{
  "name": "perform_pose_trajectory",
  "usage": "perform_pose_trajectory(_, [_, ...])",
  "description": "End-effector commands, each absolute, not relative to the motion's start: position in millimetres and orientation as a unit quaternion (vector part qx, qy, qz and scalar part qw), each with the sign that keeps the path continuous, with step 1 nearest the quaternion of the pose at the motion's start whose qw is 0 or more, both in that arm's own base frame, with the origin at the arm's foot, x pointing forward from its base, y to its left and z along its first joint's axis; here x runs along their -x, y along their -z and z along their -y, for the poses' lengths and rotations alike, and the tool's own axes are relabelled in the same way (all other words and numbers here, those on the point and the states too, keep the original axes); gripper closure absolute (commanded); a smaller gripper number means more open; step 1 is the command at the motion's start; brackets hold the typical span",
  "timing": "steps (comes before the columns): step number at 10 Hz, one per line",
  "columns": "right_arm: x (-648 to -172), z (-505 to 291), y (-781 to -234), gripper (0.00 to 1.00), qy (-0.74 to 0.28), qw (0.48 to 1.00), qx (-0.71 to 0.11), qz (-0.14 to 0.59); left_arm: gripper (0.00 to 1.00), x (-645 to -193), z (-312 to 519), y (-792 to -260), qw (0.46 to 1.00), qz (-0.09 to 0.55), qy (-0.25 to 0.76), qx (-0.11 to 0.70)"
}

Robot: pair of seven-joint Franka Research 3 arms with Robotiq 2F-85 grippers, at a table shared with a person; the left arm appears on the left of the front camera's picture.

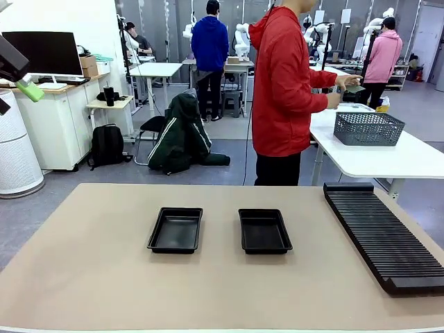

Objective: Inspect and transfer BCBs to ESD trays.
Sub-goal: Pick up the Blank PCB from the PCB Rack and place it in the left ESD tray.

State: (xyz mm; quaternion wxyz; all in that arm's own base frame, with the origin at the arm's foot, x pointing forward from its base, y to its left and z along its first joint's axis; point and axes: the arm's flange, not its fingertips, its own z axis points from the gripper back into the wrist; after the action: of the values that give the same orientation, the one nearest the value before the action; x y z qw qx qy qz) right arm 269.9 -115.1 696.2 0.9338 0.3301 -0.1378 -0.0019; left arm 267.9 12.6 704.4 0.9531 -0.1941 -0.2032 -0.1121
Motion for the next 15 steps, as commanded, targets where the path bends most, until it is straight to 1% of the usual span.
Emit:
perform_pose_trajectory(1, [-272,123,-695,0.00,-0.009,0.937,-0.322,0.136,0.00,-266,-17,-711,0.956,0.212,0.083,0.185])
perform_pose_trajectory(3, [-273,128,-694,0.00,-0.008,0.940,-0.314,0.135,0.00,-270,-28,-720,0.956,0.208,0.065,0.197])
perform_pose_trajectory(4, [-271,117,-695,0.00,-0.001,0.934,-0.330,0.138,0.00,-272,-30,-721,0.957,0.200,0.064,0.201])
perform_pose_trajectory(6, [-271,117,-695,0.00,-0.001,0.934,-0.330,0.138,0.00,-270,-30,-720,0.959,0.182,0.065,0.205])
perform_pose_trajectory(7, [-271,117,-695,0.00,-0.001,0.934,-0.330,0.138,0.00,-271,-29,-718,0.954,0.209,0.075,0.200])
perform_pose_trajectory(12, [-272,117,-694,0.00,-0.001,0.934,-0.329,0.137,0.00,-271,-29,-718,0.954,0.209,0.075,0.200])
perform_pose_trajectory(15, [-286,114,-715,0.00,-0.008,0.925,-0.345,0.157,0.00,-271,-29,-718,0.954,0.209,0.075,0.200])
